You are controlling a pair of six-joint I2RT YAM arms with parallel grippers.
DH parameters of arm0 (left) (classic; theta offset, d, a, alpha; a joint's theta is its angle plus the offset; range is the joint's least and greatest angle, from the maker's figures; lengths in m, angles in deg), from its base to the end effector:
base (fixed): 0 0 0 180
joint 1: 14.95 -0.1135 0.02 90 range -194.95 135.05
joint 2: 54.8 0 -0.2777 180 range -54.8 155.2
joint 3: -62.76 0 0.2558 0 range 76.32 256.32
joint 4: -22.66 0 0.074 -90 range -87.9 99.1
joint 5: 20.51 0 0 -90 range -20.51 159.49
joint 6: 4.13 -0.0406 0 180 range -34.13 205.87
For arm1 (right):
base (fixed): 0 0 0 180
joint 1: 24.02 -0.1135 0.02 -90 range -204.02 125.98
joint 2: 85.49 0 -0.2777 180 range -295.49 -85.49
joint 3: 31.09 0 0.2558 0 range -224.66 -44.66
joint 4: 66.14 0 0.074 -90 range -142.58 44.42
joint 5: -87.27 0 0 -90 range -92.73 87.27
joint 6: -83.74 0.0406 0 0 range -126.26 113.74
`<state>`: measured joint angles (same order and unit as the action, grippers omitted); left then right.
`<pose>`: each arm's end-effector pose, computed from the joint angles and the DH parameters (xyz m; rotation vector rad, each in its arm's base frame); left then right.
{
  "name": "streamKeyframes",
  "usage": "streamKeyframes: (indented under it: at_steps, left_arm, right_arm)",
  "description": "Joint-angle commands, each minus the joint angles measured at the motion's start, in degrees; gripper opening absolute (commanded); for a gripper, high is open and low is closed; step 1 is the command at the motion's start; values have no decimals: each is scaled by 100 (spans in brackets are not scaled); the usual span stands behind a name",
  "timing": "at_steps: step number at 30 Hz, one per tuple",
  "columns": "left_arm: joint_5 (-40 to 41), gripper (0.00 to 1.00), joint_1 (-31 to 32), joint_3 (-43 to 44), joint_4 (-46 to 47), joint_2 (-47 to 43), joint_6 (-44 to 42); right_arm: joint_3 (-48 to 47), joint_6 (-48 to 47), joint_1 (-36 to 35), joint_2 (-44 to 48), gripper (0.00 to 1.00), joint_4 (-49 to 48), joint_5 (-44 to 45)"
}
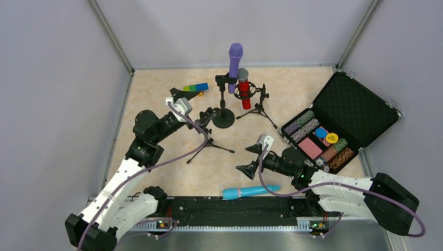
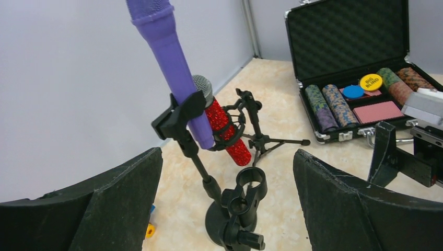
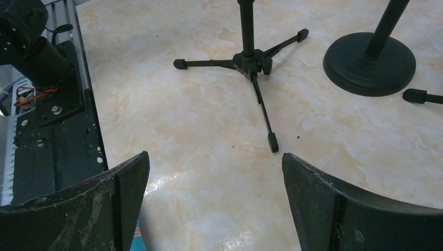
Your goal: Attach the microphones to the stand
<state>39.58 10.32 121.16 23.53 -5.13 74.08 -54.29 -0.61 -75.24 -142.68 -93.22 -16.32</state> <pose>0.1729 -0.1040 0.3822 0.8534 1.1715 -0.5585 0.1142 0.1574 0.1902 -0.8573 1.5585 0.9317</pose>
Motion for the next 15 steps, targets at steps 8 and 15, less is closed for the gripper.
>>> streamKeyframes:
  at_steps: [8,15]
  left_arm:
    - [1359,99,24,-568,-535,-1496,-223]
    - [1927,99,21,-1283,-1383,-2293,245]
  right_arm:
    - [-375,-137,10,-199,94,93,-235]
    - [-481,-290,11,-323,94,275,-773]
